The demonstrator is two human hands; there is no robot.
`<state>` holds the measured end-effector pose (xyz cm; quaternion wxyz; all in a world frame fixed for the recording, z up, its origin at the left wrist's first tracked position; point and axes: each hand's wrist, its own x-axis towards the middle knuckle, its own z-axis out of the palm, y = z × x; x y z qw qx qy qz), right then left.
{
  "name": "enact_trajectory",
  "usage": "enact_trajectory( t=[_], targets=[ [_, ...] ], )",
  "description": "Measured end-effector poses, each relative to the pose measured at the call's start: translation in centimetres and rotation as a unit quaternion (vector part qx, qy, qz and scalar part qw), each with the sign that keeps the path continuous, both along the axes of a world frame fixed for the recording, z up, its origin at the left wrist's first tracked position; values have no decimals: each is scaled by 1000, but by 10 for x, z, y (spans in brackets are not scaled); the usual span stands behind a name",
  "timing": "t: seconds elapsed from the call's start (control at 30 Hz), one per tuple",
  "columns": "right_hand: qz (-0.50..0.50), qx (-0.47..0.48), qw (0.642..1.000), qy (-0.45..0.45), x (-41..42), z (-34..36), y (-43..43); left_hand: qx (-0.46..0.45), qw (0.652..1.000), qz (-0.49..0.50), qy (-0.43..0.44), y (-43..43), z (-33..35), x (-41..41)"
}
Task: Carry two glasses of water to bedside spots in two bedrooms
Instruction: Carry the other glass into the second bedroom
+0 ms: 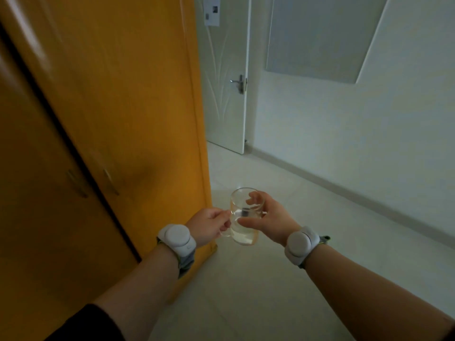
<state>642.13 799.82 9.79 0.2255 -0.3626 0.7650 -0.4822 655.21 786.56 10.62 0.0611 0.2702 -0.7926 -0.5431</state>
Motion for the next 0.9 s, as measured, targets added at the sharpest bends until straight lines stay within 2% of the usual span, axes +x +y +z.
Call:
enact_trajectory(
  t=[0.43, 0.9],
  targets=[
    [14, 30, 999, 27, -157, 8, -8, 12, 1000, 5, 1, -5, 6, -155],
    [-22, 55, 997, 45, -300, 17, -114, 35, 999, -30, 15, -128, 1, -318]
  ],
)
